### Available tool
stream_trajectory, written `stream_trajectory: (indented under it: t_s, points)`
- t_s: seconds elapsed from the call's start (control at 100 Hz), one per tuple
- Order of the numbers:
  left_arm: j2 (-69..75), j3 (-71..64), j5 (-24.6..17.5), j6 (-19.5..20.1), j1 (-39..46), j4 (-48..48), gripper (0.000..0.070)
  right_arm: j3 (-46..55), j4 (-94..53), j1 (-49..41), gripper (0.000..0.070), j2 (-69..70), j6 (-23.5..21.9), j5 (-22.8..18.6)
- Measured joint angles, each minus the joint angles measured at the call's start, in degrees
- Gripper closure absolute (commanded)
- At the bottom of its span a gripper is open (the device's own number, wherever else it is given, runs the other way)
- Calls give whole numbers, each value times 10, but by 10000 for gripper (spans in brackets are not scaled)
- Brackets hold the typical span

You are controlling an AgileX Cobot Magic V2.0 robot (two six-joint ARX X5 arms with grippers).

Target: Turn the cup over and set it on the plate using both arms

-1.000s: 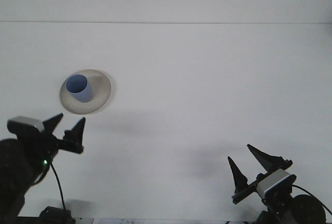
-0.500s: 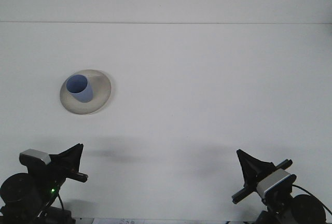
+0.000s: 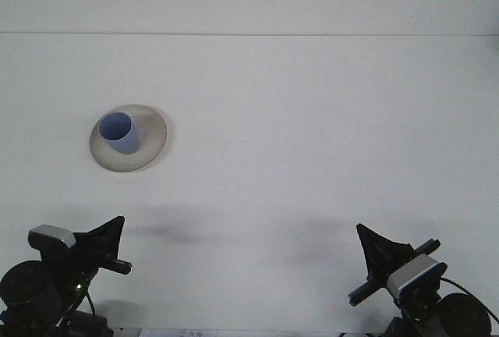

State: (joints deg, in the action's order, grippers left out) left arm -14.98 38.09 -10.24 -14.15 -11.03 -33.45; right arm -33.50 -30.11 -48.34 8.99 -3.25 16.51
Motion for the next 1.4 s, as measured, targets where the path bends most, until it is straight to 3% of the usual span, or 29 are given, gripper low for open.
stream_trajectory:
  t_s: [0.25,0.46,0.6,0.7,0.77,1.4]
  points:
    - [12,-2,13,12,7,8,688,0,0,0,694,0,0,0]
    - [79,-123,18,127,32,174,688,0,0,0,695,0,0,0]
    - [117,-250,103,177,50,266,688,0,0,0,694,0,0,0]
    - [126,-314,163,182,64,302,688,0,0,0,695,0,0,0]
    - [129,-338,178,183,71,313,688,0,0,0,695,0,0,0]
    - [147,-362,179,188,88,360,687,0,2,0,694,0,0,0]
